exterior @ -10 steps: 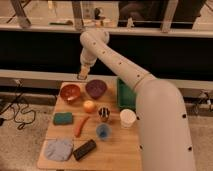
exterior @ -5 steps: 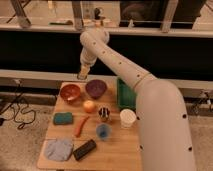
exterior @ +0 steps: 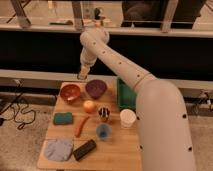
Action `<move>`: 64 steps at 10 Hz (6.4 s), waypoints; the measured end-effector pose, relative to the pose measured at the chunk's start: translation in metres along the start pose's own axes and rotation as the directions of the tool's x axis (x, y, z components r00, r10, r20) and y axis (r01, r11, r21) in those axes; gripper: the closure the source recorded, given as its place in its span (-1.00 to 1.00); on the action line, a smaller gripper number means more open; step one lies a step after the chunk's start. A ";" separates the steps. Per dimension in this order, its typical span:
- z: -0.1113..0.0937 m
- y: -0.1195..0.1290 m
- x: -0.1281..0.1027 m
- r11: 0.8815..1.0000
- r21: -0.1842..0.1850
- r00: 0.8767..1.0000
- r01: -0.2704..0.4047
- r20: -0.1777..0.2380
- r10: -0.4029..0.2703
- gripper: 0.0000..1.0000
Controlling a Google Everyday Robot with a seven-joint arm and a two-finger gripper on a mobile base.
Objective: Place brush in purple bowl
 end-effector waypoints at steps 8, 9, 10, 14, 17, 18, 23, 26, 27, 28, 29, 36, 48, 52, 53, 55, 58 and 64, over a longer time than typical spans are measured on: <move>0.001 0.000 0.000 1.000 -0.001 1.000 0.000 0.000 0.000 1.00; 0.001 0.000 0.000 1.000 -0.001 1.000 0.000 0.000 0.000 1.00; 0.001 0.000 0.000 1.000 -0.001 1.000 0.000 0.000 0.000 1.00; 0.001 0.000 0.000 1.000 -0.001 1.000 0.000 0.000 0.000 1.00; 0.001 0.000 0.000 1.000 -0.001 1.000 0.000 0.000 0.000 1.00; 0.001 0.000 0.000 1.000 -0.001 1.000 0.000 0.000 0.000 1.00; 0.001 0.000 0.000 1.000 -0.001 1.000 0.000 0.000 0.000 1.00; 0.001 0.000 0.000 1.000 -0.001 1.000 0.000 0.000 0.000 1.00; 0.001 0.001 0.000 1.000 -0.002 1.000 -0.001 0.000 0.001 1.00; 0.003 0.001 0.001 1.000 -0.004 1.000 -0.001 -0.001 0.001 1.00; 0.002 0.001 0.001 1.000 -0.003 1.000 -0.001 0.000 0.001 1.00; 0.002 0.001 0.001 1.000 -0.003 1.000 0.000 -0.003 0.000 1.00; -0.024 -0.024 0.038 0.990 0.082 0.993 -0.116 0.017 0.115 1.00; -0.036 -0.020 0.046 0.985 0.096 0.989 -0.146 0.019 0.145 1.00; -0.036 -0.019 0.046 0.984 0.092 0.989 -0.150 0.017 0.149 1.00; -0.035 -0.011 0.045 0.983 0.079 0.986 -0.166 0.014 0.165 1.00; -0.036 -0.005 0.057 0.956 0.110 0.962 -0.271 0.046 0.267 1.00; -0.031 0.002 0.059 0.942 0.108 0.947 -0.317 0.084 0.309 1.00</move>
